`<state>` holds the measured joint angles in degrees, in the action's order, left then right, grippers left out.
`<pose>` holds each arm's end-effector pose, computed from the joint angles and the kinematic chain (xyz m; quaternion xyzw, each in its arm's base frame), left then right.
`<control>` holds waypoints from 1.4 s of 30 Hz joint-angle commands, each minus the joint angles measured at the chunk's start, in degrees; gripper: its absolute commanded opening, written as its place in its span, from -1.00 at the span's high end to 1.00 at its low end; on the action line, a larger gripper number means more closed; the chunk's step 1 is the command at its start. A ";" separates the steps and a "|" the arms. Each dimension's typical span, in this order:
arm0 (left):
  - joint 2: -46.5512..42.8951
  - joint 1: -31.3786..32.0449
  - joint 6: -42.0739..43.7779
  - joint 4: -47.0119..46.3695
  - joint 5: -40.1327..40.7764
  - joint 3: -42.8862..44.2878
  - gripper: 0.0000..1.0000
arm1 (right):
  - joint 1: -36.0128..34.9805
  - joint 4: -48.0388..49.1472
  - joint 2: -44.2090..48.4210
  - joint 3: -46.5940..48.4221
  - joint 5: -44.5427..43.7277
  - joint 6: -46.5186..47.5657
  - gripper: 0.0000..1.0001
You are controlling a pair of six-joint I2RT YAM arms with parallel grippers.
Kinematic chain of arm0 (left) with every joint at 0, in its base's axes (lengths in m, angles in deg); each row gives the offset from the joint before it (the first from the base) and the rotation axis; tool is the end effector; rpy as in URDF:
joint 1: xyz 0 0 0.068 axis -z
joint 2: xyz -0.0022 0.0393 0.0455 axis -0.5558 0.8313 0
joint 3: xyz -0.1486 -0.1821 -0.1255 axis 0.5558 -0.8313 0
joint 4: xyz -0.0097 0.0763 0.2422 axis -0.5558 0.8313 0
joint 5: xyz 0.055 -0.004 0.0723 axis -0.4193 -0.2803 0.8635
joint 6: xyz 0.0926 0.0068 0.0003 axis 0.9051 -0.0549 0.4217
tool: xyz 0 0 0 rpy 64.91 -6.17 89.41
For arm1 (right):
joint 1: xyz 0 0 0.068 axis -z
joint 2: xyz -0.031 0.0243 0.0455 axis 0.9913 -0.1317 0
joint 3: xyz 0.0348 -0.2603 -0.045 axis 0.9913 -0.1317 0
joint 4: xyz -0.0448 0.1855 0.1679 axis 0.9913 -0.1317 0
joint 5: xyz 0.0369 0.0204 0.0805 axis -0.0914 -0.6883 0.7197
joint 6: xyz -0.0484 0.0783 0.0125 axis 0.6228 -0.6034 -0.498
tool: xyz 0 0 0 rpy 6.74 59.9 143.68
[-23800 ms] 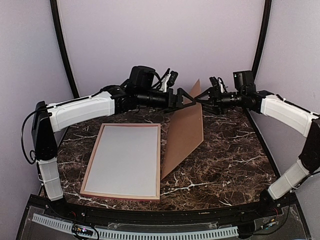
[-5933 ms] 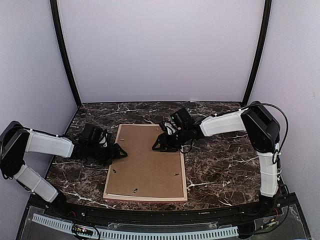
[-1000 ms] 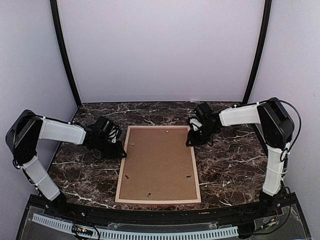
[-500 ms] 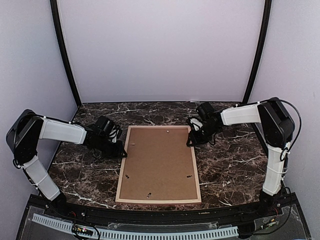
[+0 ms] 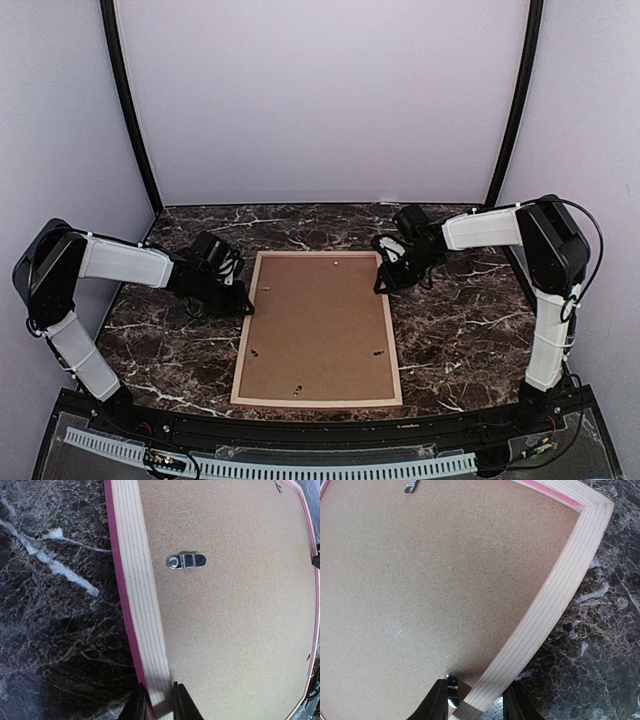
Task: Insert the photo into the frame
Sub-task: Press the fastener onto the backboard.
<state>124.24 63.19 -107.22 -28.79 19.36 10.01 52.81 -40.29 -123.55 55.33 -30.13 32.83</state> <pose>0.2847 -0.1836 0.1119 0.0465 0.9466 -0.2446 0.2048 0.3474 0.2210 0.1066 -0.2329 0.9400 0.1789 0.1734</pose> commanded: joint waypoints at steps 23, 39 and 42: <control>0.86 0.36 2.78 2.19 0.33 -0.39 0.65 | 2.96 -0.83 -2.58 0.98 1.80 11.97 0.66; 1.02 0.36 2.78 2.01 -0.38 -0.30 0.65 | 3.12 -1.13 0.14 -0.39 3.81 10.86 0.09; 1.27 0.34 2.66 1.89 -0.56 -0.32 0.65 | 2.83 -0.80 0.16 -0.51 3.96 10.50 0.09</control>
<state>124.26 63.24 -107.11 -28.85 19.39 10.01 55.76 -40.82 -124.31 56.03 -24.14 43.12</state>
